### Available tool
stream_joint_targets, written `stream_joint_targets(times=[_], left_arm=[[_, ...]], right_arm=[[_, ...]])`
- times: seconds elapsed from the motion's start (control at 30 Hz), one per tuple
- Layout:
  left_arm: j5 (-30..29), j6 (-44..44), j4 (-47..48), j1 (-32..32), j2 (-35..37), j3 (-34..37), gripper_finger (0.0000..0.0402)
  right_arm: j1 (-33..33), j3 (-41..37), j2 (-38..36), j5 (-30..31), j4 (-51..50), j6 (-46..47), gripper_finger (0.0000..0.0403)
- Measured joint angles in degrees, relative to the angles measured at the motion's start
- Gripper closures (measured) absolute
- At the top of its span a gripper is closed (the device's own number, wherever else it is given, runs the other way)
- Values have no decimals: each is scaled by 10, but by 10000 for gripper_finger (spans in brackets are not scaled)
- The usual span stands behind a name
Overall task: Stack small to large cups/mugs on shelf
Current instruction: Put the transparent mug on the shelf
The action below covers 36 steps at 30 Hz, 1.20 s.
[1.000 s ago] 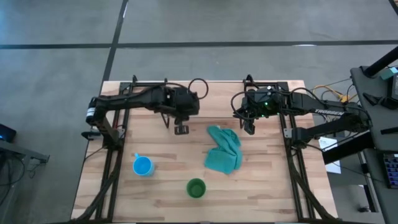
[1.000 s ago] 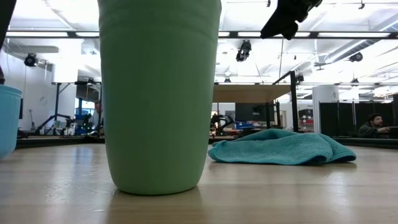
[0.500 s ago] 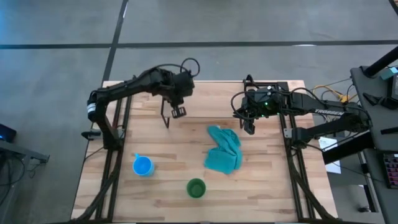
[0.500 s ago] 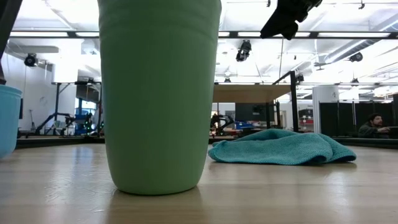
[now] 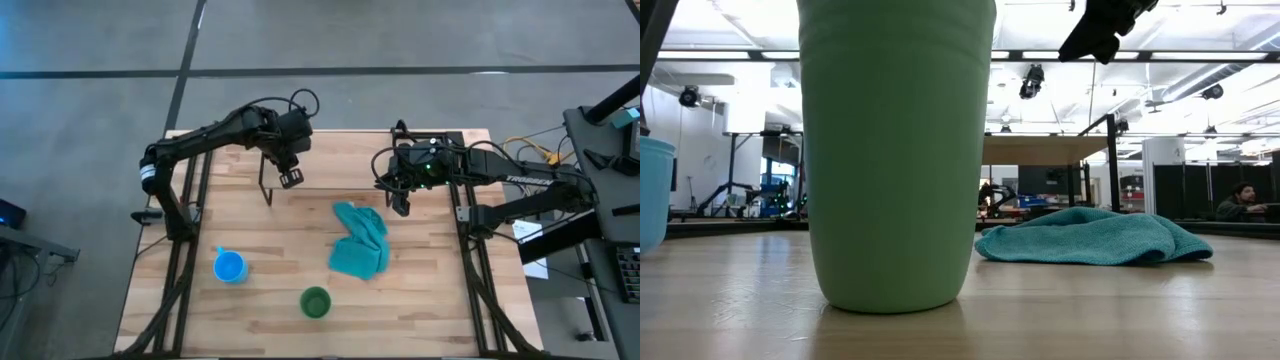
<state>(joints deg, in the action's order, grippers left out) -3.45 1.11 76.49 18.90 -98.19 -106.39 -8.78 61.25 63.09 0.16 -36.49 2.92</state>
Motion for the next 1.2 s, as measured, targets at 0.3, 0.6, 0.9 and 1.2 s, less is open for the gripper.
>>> stream_joint_targets(times=[0.3,0.6,0.9,1.2], left_arm=[[0,0,-18,0,0,18,401],[0,0,-28,0,-1,18,401],[14,-4,-24,0,-1,18,401],[24,-4,-25,0,-1,18,354]], right_arm=[[0,0,0,0,0,-2,346],[0,0,0,0,0,-2,346],[0,0,0,0,0,-2,346],[0,0,0,0,0,-6,346]])
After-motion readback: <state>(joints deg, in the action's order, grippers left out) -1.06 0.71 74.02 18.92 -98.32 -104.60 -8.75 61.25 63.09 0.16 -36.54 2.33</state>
